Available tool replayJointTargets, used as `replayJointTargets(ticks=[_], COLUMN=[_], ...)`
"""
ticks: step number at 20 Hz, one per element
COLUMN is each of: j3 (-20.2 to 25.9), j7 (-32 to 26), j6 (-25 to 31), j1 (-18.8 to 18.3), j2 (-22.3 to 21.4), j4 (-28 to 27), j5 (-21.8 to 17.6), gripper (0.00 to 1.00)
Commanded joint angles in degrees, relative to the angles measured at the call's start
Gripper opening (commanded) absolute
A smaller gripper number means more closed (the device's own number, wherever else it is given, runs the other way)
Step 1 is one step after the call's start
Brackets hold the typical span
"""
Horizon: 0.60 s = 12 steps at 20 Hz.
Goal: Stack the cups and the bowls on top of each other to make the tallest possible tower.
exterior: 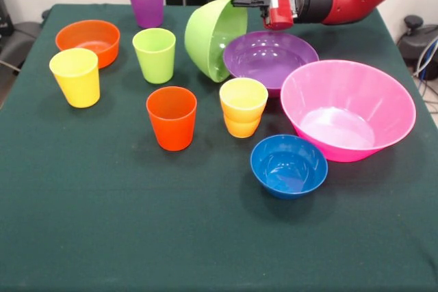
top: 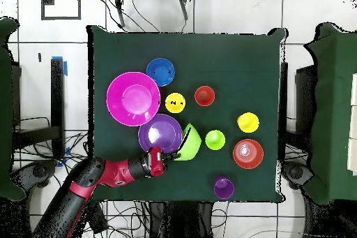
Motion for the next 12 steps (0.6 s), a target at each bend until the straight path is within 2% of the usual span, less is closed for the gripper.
replayJointTargets(ticks=[1, 5, 7, 12], j3=[7.1, 6.2, 5.7, 5.8], j7=[2.5, 5.0, 5.6, 1.2], j6=[-0.6, 4.1, 4.1, 4.9], j1=[-1.1, -2.3, -2.6, -3.1], j2=[0.4, 0.9, 1.4, 1.0], j4=[-11.1, -13.0, -13.4, -14.7], j5=[-1.0, 0.4, 0.5, -1.9], gripper=[0.0, 0.0, 0.0, 0.0])
